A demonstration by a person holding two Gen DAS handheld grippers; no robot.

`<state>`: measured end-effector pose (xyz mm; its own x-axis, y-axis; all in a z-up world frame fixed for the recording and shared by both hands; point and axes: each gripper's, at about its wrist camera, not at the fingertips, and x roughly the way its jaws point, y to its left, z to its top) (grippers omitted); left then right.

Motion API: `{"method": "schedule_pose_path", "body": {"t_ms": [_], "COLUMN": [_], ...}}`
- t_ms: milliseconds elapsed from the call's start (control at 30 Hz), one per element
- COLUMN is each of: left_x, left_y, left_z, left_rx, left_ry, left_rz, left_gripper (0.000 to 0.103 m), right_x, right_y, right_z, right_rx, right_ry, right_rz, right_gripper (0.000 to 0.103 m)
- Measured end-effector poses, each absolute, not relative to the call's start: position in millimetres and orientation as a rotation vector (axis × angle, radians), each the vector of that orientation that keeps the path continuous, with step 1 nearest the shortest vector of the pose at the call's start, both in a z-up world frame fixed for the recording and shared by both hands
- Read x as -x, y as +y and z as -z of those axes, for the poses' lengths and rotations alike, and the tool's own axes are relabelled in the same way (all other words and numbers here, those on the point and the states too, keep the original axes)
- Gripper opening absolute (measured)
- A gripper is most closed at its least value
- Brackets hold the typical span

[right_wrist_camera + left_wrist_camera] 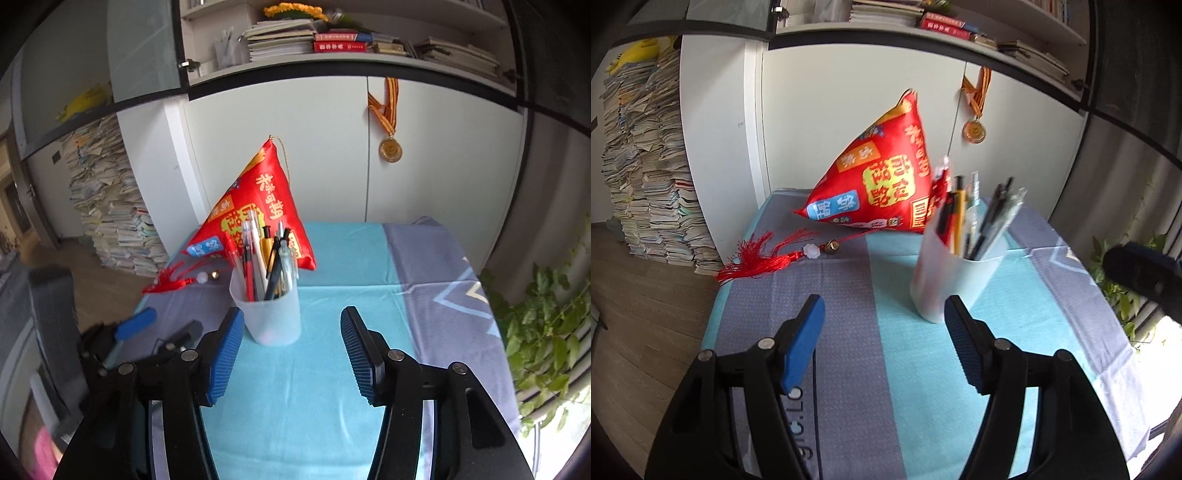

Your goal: Organize stationery

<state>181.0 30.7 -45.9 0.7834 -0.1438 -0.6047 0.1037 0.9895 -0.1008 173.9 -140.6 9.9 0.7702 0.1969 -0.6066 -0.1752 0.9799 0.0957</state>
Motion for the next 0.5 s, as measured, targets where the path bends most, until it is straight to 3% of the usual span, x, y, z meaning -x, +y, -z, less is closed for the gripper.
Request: {"method": "schedule_pose_path", "body": {"t_ms": [167, 367, 500], "left_x": [-139.0, -87.4, -62.2], "left_y": [21.6, 17.8, 14.5], "left_z": [20.0, 4.6, -3.9], "left_rx": [0.01, -0.027, -0.044], "left_ry": [0.605, 0.542, 0.513], "left_rz": [0.108, 0.064, 0.044], "left_gripper": [0.082, 0.096, 0.098], "right_x": [-137.6, -94.6, -71.2], "right_y": [-141.9, -144.0, -146.0], "right_z": [-15.5, -19.6, -20.3], "right_rx": [-0.013, -0.025, -0.02], "right_ry": [0.638, 0.606, 0.595], "right_rz": [-0.185, -0.195, -0.19], "right_gripper": [0.056, 0.069, 0.069]}}
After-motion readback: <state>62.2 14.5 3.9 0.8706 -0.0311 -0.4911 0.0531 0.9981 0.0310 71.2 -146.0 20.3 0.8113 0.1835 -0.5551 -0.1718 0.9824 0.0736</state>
